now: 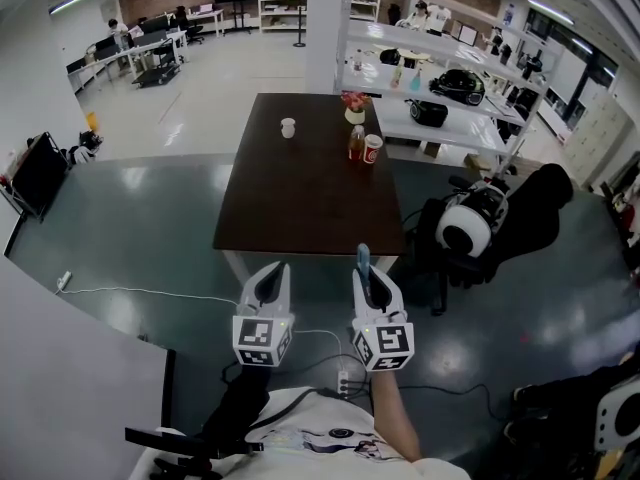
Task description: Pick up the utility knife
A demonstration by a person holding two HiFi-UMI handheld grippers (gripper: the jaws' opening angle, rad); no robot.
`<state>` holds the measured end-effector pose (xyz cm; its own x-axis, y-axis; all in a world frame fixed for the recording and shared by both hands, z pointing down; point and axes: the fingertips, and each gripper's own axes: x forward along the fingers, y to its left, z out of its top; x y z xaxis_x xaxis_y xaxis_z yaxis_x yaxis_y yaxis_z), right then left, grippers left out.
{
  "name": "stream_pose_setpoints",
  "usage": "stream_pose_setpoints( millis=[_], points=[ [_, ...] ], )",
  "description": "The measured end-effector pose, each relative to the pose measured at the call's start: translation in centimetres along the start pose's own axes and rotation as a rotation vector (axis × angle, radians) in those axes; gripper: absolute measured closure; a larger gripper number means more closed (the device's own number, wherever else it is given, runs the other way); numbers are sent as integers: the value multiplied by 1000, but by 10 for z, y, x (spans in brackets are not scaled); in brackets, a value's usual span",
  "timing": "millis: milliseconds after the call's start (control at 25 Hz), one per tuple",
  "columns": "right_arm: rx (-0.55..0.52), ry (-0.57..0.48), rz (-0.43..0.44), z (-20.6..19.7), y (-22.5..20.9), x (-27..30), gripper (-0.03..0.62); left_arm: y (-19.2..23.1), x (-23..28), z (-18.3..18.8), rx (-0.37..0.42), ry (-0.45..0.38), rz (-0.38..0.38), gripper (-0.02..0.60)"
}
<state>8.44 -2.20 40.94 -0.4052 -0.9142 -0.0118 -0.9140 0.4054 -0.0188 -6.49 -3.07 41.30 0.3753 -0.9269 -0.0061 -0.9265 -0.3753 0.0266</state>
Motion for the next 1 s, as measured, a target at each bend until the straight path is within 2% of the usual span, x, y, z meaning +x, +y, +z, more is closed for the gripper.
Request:
stream_pose_setpoints(
  millis=[1000],
  points=[
    [-27,21,0,-2,2,3,523,-4,7,-6,3,12,-33,584]
  ],
)
